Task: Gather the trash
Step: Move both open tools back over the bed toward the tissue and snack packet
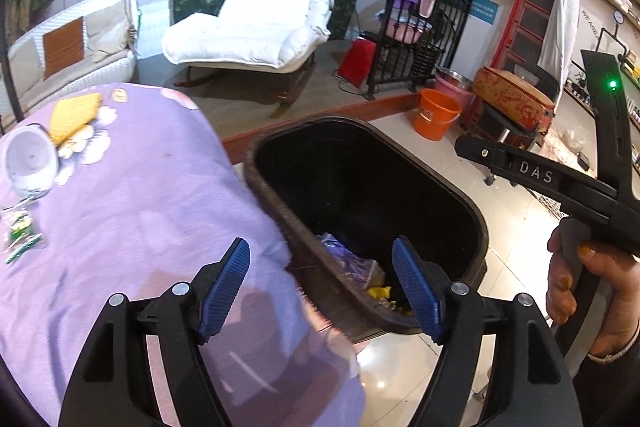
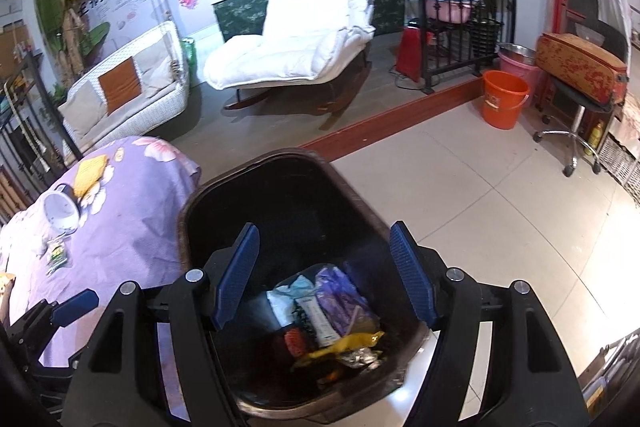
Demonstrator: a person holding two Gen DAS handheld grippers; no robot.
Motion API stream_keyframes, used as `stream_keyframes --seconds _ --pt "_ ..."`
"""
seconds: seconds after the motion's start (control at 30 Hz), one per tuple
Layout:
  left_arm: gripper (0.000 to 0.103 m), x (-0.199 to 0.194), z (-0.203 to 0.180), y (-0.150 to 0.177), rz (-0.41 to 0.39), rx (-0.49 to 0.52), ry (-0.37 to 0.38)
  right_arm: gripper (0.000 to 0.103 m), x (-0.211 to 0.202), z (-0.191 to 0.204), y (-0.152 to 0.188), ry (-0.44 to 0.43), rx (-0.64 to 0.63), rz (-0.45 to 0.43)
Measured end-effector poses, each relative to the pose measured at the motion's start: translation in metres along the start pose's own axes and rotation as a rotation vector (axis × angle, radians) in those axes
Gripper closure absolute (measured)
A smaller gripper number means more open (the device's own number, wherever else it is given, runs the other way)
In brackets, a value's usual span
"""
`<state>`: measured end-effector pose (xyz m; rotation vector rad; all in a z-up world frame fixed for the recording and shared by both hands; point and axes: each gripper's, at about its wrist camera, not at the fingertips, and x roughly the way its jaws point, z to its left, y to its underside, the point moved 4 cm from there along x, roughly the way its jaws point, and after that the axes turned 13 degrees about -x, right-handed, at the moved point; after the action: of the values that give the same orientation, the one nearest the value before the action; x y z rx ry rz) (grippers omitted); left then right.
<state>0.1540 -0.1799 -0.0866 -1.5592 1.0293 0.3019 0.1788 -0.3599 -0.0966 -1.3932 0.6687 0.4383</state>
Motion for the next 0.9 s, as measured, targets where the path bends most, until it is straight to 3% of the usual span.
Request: stream_keyframes --seconds 0.3,0.9 --pt "0.028 -0.035 0.049 -0.004 -0.088 -0.082 -0.081 0.035 0.014 0.072 -0.007 -0.135 -0.098 0.021" --pt "0.027 -0.110 0.210 0.006 -0.191 -0.329 -0.335 0.035 0.026 0.288 -0.009 -0.519 -0.387 0.088"
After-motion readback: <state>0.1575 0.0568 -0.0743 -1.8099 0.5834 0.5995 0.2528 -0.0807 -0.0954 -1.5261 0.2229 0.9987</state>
